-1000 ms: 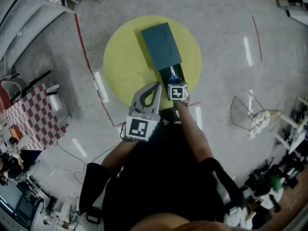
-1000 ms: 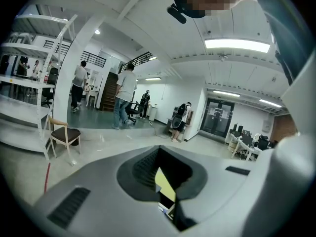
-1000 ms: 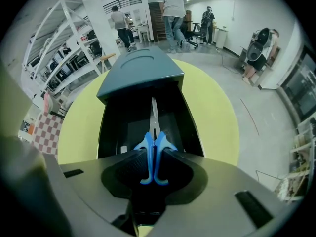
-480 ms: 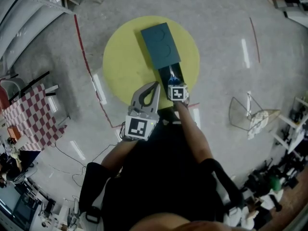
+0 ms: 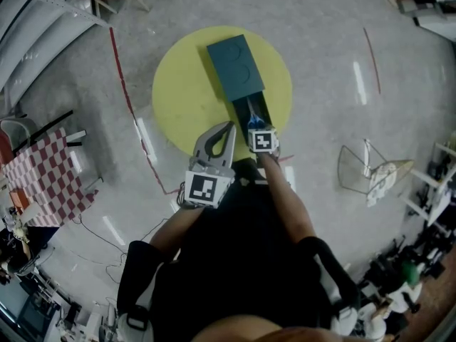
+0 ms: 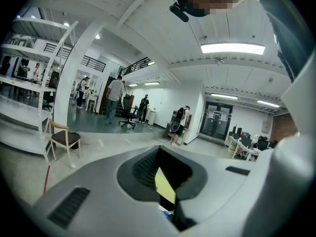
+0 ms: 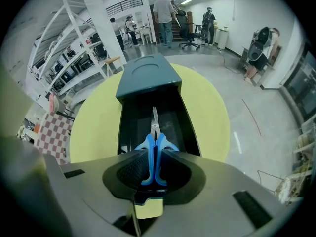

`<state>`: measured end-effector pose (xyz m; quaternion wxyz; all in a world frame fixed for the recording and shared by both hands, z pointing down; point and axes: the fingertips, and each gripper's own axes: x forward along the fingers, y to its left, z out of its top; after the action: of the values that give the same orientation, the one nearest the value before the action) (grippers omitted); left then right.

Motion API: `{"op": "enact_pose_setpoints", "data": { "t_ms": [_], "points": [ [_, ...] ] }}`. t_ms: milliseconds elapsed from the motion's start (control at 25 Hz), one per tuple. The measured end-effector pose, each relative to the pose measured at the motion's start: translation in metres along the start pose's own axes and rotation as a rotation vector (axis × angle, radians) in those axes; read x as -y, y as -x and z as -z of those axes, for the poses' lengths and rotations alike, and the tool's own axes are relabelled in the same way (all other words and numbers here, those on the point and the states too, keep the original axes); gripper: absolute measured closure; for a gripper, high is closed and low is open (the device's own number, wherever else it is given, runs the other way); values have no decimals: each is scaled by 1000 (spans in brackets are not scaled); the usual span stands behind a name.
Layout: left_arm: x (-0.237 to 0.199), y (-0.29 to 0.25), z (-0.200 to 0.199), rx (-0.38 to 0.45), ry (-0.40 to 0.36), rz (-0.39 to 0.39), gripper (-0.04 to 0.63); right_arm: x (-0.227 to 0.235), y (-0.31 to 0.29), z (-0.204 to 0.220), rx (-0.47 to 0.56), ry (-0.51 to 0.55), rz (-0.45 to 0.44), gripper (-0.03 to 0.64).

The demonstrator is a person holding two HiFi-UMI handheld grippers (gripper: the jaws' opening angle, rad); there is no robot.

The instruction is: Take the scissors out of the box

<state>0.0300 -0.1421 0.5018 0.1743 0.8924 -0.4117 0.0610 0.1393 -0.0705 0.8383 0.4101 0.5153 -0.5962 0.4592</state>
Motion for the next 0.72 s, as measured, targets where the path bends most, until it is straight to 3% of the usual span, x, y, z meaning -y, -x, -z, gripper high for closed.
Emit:
{"op": "enact_pose_setpoints", "data": {
  "t_ms": [240,480,720],
  "points": [
    [0,11,-5,15,-10,-3,601,-10,11,5,14,-22,-45,534],
    [-1,19,-9,32,-22,4,601,-5,27,10,41,-28,-15,534],
    [1,21,-16,45,-35,17,602,-2,61,-10,166,-18,0,534]
  ]
}}
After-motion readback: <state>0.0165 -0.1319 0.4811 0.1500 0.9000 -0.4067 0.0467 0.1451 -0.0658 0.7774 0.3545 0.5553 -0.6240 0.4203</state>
